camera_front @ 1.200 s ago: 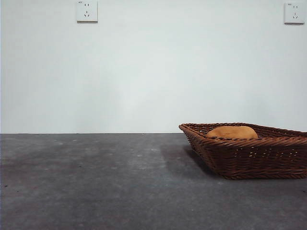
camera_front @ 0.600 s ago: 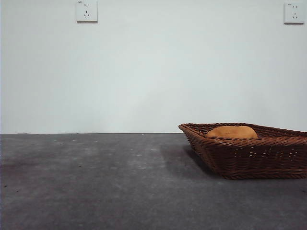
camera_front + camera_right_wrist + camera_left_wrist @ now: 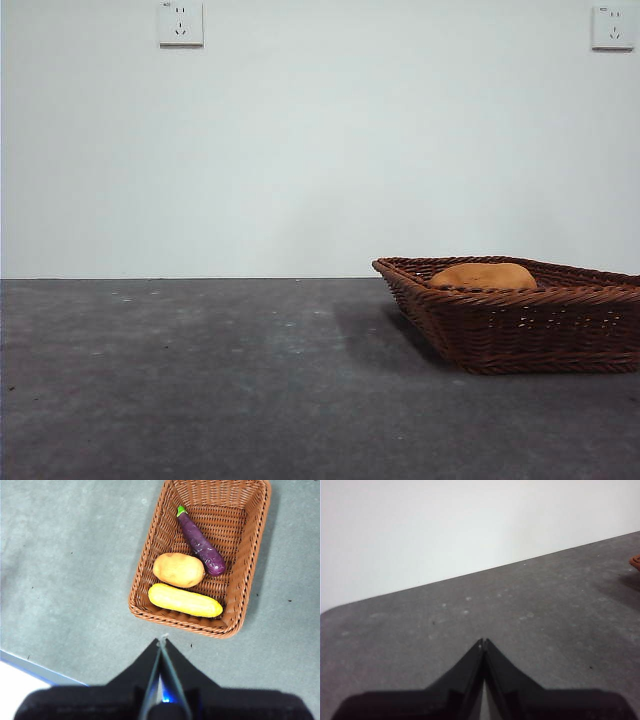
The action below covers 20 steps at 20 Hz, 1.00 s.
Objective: Help me put the vegetables on the table into the basket
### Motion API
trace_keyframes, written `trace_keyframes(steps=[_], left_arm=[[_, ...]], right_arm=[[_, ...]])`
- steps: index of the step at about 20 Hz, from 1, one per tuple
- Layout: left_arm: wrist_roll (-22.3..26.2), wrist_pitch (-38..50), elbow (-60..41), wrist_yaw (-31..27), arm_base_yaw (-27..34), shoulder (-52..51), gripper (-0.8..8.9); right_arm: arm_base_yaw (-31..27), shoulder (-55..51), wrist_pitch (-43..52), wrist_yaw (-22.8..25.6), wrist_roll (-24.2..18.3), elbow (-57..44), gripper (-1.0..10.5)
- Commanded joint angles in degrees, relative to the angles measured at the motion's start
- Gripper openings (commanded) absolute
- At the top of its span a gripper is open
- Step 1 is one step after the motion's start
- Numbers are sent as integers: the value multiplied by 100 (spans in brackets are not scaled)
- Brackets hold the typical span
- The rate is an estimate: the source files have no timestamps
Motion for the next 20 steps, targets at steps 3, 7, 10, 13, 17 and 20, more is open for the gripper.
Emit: trace_keyframes(steps=[3,7,10,13,17,20], left_arm=[[-485,-203,-402,-151,26,-317,-4],[-581,-542,-402,-157,26,-313,-3],[-883,-516,-400,-122,26,-289,-4],[-883,-516,-400,-125,26,-249,-4],[-883,-518,-400,-125,26,-205,-4],[-883,-516,-400,-125,26,-181,-4]], right_arm=[[4,11,-129,-13,26,4,2],[4,11,-129,37,26,4,2],[4,11,-129,210,24,4,2],[4,11,-129,474,22,4,2],[4,11,-129,728,20,4,2],[4,11,-129,852,13,4,2]])
